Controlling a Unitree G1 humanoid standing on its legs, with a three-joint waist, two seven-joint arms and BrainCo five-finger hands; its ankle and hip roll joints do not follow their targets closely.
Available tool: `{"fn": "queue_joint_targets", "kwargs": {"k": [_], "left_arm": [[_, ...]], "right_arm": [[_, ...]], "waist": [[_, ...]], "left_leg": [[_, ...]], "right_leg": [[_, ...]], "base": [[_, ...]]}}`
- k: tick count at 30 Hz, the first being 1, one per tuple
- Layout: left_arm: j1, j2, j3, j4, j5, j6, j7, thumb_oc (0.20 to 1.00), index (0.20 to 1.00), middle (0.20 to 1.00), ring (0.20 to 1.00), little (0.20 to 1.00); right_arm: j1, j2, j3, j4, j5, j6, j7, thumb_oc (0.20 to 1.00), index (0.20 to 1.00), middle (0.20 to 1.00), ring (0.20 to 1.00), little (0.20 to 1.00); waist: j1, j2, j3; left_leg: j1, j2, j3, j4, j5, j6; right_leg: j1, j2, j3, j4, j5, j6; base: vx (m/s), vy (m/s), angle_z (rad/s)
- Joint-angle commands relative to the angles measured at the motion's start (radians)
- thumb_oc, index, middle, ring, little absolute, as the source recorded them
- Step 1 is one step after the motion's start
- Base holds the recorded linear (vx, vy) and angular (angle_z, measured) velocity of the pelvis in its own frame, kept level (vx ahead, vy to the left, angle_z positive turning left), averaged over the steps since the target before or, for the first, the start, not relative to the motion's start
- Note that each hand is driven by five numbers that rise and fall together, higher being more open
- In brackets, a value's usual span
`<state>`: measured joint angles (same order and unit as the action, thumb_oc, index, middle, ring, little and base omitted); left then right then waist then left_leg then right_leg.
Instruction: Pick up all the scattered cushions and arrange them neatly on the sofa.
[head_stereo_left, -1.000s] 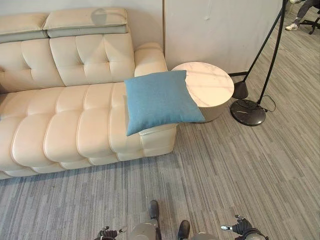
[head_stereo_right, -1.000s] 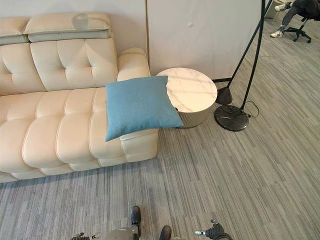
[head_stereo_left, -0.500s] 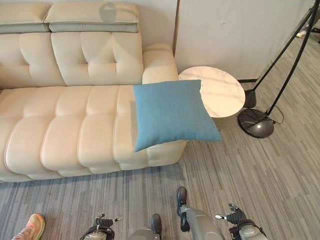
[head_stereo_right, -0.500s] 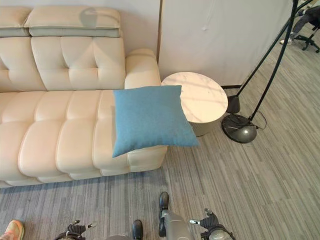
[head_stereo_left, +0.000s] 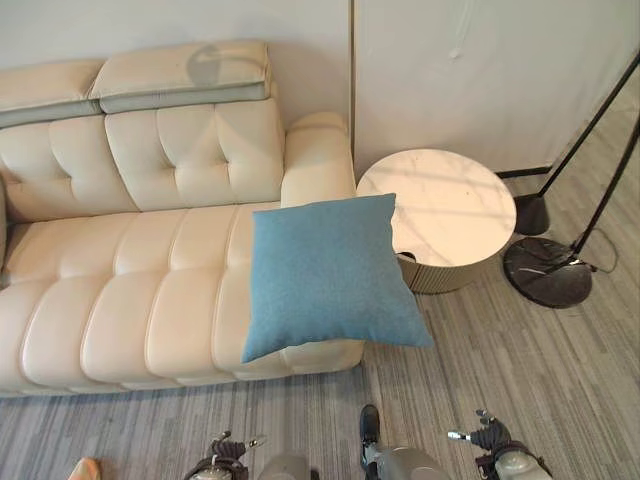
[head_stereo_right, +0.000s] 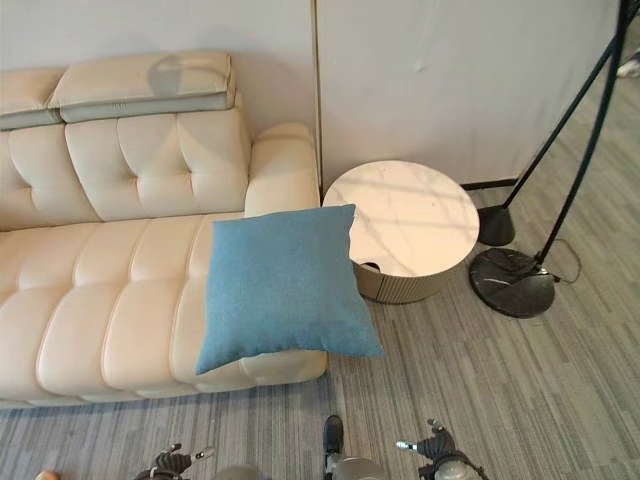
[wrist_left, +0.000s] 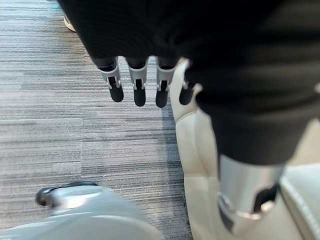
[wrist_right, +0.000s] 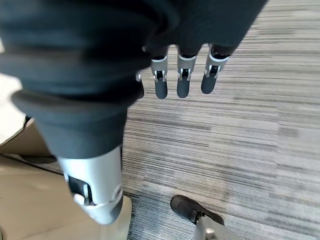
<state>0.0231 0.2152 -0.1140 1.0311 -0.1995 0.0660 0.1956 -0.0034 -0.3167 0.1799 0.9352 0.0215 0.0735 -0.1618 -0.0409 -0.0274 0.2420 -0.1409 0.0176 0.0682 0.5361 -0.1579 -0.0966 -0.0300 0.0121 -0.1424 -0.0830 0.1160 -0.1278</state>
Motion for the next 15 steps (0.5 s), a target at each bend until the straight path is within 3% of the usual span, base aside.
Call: {"fn": "queue_joint_targets", "kwargs": {"k": [1,2,3,5,12,13,15], "left_arm": [[0.003,0.03,-0.016,-0.018,-0.024,-0.005,0.003,1.0,1.0,1.0,1.0,1.0],[0.008,0.026,-0.024,-0.022,-0.013,-0.001,0.005,1.0,1.0,1.0,1.0,1.0],[0.009,0.025,-0.026,-0.02,-0.013,-0.002,0.008,1.0,1.0,1.0,1.0,1.0],[0.009,0.021,-0.023,-0.01,-0.024,0.001,0.004,1.0,1.0,1.0,1.0,1.0],[-0.006,0.04,-0.022,-0.079,-0.055,-0.006,0.012,1.0,1.0,1.0,1.0,1.0],[-0.041,0.075,0.006,-0.129,-0.095,-0.012,0.024,1.0,1.0,1.0,1.0,1.0],[-0.062,0.092,0.019,-0.149,-0.116,-0.019,0.032,1.0,1.0,1.0,1.0,1.0]], "right_arm": [[0.012,-0.031,-0.004,-0.008,0.025,0.003,-0.013,1.0,1.0,1.0,1.0,1.0],[0.015,-0.029,-0.002,-0.009,0.02,0.006,-0.017,1.0,1.0,1.0,1.0,1.0],[0.016,-0.03,0.002,-0.009,0.014,0.005,-0.019,1.0,1.0,1.0,1.0,1.0],[0.022,-0.021,0.002,-0.001,0.004,0.009,-0.015,1.0,1.0,1.0,1.0,1.0],[0.019,-0.025,-0.029,0.011,-0.005,0.031,-0.047,1.0,1.0,1.0,1.0,1.0],[0.001,-0.052,-0.069,-0.022,0.004,0.041,-0.06,1.0,1.0,1.0,1.0,1.0],[-0.015,-0.072,-0.086,-0.041,0.011,0.044,-0.067,1.0,1.0,1.0,1.0,1.0]], "waist": [[-0.012,0.004,0.008],[-0.012,0.015,0.004],[-0.01,0.018,0.003],[-0.02,0.026,-0.01],[-0.023,0.014,-0.022],[-0.025,0.001,-0.008],[-0.025,-0.004,0.001]], "left_leg": [[0.085,-0.046,0.05,-0.391,0.093,0.069],[0.097,-0.033,0.03,-0.524,0.172,0.058],[0.084,-0.03,0.013,-0.554,0.206,0.053],[0.127,-0.018,0.039,-0.623,0.219,0.048],[0.162,-0.031,0.045,-0.623,0.183,0.07],[0.18,-0.033,0.065,-0.623,0.163,0.089],[0.182,-0.034,0.076,-0.623,0.16,0.093]], "right_leg": [[0.029,-0.031,0.011,-0.001,-0.102,0.186],[0.039,-0.022,0.004,0.0,-0.109,0.182],[0.044,-0.019,0.002,0.0,-0.114,0.181],[0.061,-0.01,-0.006,0.002,-0.136,0.177],[0.062,-0.028,-0.001,0.051,-0.161,0.185],[0.014,-0.039,0.015,0.164,-0.178,0.199],[-0.012,-0.042,0.031,0.194,-0.18,0.208]], "base": [[0.21,0.004,0.26],[0.2,0.035,0.22],[0.24,0.089,0.26],[0.19,0.127,-0.02],[0.07,0.165,0.03],[-0.02,0.181,-0.15],[-0.06,0.154,-0.26]]}}
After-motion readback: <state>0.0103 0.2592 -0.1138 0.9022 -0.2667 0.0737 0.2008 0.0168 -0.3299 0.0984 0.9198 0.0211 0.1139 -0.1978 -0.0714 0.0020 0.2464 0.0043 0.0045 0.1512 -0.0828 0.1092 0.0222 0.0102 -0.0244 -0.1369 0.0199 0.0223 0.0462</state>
